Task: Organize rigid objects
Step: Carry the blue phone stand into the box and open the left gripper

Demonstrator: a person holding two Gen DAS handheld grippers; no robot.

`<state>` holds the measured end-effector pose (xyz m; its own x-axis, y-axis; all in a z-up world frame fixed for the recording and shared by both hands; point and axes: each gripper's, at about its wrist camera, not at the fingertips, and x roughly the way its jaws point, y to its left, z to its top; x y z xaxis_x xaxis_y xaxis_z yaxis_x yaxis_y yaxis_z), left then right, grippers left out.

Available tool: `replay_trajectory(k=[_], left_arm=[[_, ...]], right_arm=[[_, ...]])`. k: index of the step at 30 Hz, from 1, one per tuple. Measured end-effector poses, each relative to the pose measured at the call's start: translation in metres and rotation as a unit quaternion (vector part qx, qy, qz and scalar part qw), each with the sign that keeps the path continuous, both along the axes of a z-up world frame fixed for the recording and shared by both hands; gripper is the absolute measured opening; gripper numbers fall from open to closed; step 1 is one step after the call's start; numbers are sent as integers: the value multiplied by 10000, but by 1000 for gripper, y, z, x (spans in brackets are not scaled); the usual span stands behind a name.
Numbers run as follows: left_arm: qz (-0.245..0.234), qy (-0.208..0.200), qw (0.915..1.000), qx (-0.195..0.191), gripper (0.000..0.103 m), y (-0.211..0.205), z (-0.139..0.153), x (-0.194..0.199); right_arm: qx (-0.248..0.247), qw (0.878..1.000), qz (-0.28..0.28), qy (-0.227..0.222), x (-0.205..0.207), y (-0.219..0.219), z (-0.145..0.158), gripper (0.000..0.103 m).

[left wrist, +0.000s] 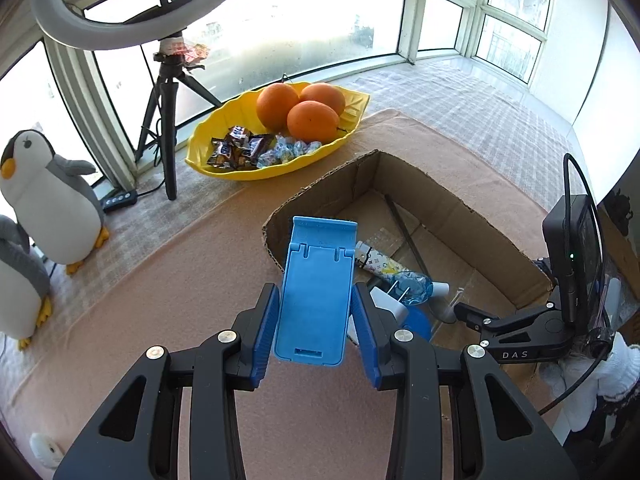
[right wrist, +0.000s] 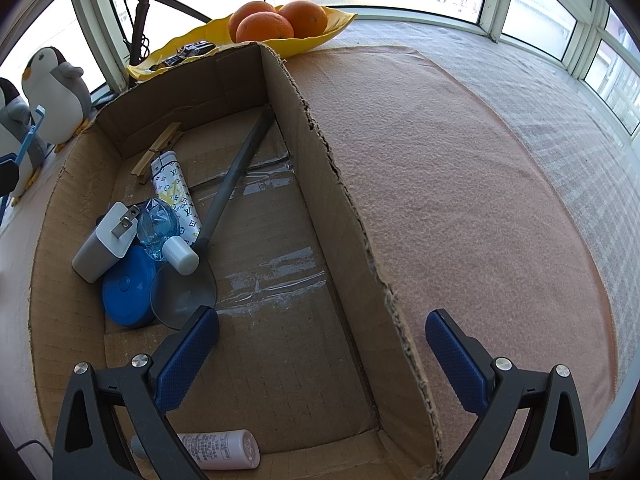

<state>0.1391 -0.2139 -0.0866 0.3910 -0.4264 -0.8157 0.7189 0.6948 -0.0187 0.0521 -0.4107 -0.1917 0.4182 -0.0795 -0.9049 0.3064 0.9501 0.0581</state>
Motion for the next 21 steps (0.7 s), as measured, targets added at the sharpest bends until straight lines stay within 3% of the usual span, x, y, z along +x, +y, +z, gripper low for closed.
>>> replay_trajectory(k=[11, 21], left_arm=[[-172, 162, 9997, 8, 36, -52, -11, -9], [-144, 390, 9991, 69, 36, -72, -25, -7]], right_arm=[[1, 10000, 19, -5, 0, 2, 1, 102], [2, 10000, 18, -5, 0, 3, 2, 102]])
